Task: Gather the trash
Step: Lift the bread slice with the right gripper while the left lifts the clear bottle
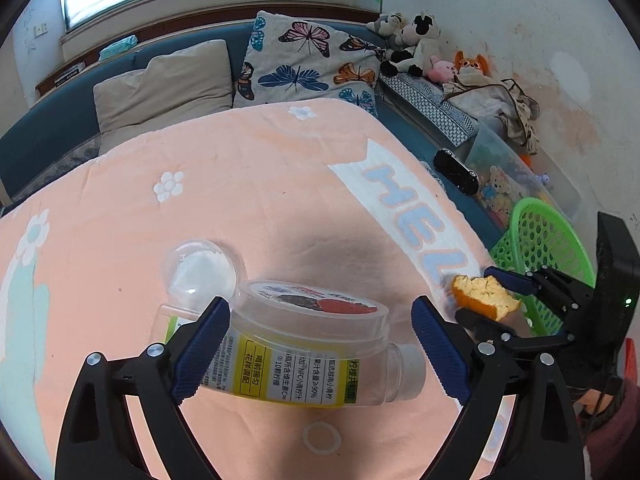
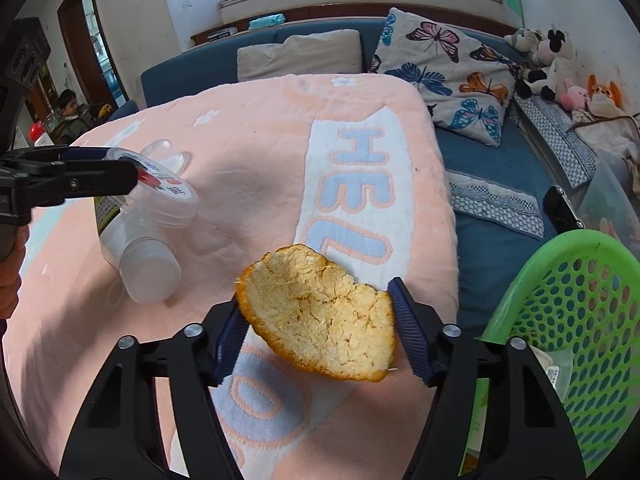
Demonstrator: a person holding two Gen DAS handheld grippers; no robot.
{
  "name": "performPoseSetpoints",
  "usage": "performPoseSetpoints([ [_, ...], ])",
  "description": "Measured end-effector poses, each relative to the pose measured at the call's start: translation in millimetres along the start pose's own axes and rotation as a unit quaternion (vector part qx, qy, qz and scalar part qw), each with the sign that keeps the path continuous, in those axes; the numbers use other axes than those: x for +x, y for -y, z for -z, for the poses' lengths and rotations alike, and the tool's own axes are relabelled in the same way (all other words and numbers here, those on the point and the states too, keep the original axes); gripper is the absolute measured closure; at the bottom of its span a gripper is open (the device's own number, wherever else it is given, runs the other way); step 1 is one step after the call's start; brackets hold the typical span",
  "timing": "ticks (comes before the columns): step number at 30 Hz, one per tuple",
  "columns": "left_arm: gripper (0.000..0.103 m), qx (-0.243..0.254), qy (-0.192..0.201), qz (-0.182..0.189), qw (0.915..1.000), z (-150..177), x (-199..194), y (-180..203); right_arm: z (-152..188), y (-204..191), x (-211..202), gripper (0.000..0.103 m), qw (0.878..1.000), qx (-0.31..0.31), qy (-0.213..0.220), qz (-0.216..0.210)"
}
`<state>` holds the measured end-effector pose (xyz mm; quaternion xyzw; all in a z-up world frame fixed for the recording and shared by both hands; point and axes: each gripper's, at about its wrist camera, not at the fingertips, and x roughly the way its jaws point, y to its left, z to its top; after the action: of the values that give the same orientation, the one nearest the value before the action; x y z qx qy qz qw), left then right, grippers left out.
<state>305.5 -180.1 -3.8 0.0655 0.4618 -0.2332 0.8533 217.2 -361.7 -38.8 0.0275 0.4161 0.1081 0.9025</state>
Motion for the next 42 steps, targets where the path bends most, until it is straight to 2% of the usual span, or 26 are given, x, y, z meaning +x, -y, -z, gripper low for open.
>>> performPoseSetpoints([
  [3,0.015,0.003,-0.004,-0.001,1.0000,0,1,-1,0,0,1,0.039,1.000,0.002,-0.001,0.000],
  [7,0.015,0.013,-0.007,-0.004,0.9999,2,3,0,1,0,9,0.028,1.000,0.009,-0.010,-0.004],
  [9,0.015,0.019,-0.008,-0.006,0.9998,3,4,1,1,-1,9,0.028,1.000,0.004,-0.007,0.002],
  [14,0.015,0.020,-0.007,-0.002,0.9998,4,3,0,1,-1,5,0.034,1.000,0.009,0.001,0.004],
  [20,0.015,0.029,-0.002,-0.001,0.9996,7,2,4,2,1,-5,0.047,1.000,0.017,0.012,0.004],
  [29,0.015,0.050,0.002,-0.008,0.9987,11,1,10,1,1,-5,0.046,1.000,0.014,0.010,0.004],
  [34,0.015,0.058,0.003,-0.015,0.9982,12,1,11,1,0,3,0.035,1.000,0.012,0.002,0.008],
  [37,0.015,0.065,0.004,-0.016,0.9977,13,0,12,1,0,8,0.031,1.000,0.013,-0.003,0.008],
  [39,0.015,0.068,0.004,-0.019,0.9975,13,0,11,1,0,6,0.035,1.000,0.010,0.000,0.011],
  [42,0.014,0.071,0.004,-0.021,0.9973,15,0,12,0,0,1,0.045,1.000,0.011,0.008,0.008],
])
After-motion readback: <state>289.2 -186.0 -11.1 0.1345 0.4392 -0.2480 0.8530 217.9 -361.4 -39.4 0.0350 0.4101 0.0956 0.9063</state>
